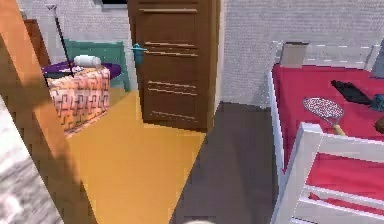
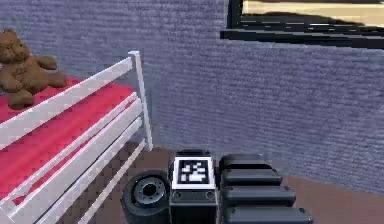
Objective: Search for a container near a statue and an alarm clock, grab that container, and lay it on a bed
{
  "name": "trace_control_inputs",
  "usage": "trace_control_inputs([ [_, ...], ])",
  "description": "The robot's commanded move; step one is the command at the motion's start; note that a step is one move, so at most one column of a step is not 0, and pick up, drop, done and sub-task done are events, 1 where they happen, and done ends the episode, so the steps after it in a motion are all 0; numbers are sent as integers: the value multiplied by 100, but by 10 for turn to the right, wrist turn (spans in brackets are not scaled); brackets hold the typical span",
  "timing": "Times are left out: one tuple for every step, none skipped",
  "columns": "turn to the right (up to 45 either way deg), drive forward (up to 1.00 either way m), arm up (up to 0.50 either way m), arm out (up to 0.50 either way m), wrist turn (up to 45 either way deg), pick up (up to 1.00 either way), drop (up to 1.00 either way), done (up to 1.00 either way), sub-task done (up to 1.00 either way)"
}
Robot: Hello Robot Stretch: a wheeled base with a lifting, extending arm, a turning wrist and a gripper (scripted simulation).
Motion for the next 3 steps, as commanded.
trace_control_inputs([
  [0, 50, 0, 0, 0, 0, 0, 0, 0],
  [180, 0, 0, 0, 0, 0, 0, 0, 0],
  [0, 100, 0, 0, 0, 0, 0, 0, 0],
])
